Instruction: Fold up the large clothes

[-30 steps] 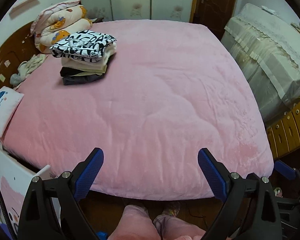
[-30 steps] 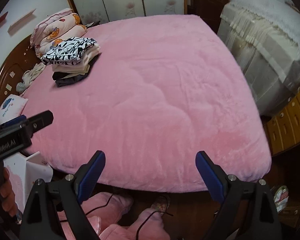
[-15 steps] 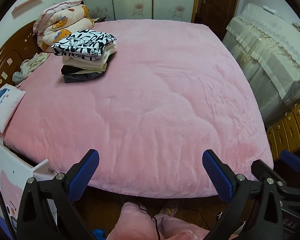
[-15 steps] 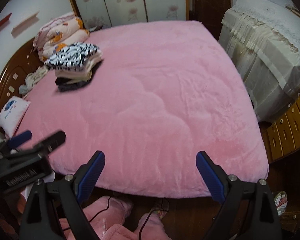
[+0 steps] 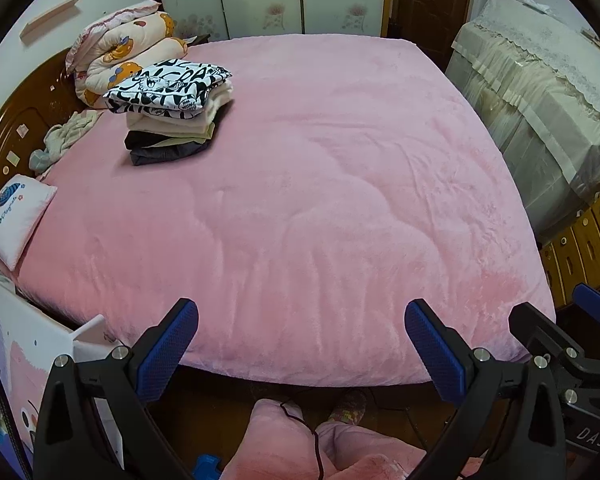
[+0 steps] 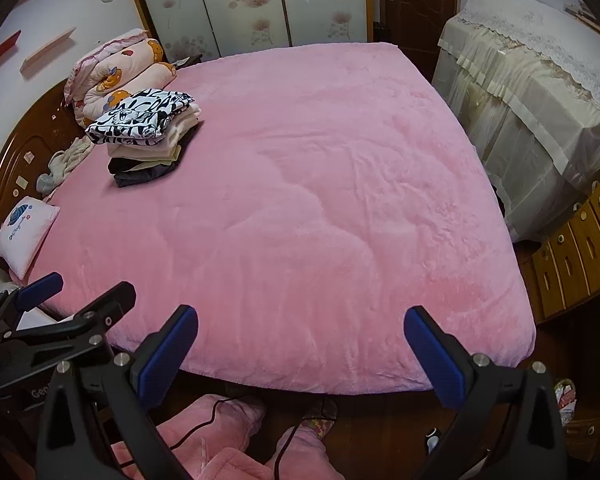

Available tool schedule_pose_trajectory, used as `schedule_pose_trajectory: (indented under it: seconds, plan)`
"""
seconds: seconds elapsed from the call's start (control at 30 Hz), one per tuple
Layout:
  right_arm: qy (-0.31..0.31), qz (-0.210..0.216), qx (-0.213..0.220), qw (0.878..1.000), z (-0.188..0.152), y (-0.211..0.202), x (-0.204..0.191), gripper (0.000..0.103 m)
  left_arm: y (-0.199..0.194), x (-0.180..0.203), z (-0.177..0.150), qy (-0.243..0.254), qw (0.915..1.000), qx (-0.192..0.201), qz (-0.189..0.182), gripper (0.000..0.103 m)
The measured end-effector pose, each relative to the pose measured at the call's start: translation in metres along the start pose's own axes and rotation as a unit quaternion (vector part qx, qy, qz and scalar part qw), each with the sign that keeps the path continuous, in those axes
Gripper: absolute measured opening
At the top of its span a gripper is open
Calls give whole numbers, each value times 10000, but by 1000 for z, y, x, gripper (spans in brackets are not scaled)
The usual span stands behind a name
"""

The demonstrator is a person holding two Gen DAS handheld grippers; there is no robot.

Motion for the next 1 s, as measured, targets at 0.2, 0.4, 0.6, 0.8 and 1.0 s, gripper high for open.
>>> schedule_pose_trajectory:
  seconds: [0.2,0.4,0.6,0.8,1.0]
  plan:
    - [-78,-14,-24,10000,1,1,-1,103,5,-3,-1,-23,10000,-52,-58,102]
    - [-52,-46,-10,10000,4,2,-1,103,6,-6,2,49,10000,-9,-25,102]
    - [13,-80,-57,10000,4,4,0,103,7,-3,3,103,9999,-20,-13,102]
    - [19,-114,-41,9999,6,3,1,103,7,-1,3,100,9999,-17,-35,102]
    - [22,-123,-30,9999,5,3,1,103,8,-3,3,112,9999,-20,-63,102]
Point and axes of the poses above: each gripper's, at about its wrist camera, not at the fingertips, and y roughly the way its jaws point, x to its right, z to its top, the point moved 8 cm from there along y, roughly the way its jaws point, and after that the axes turned 13 degrees about y, right-handed, at the moved point
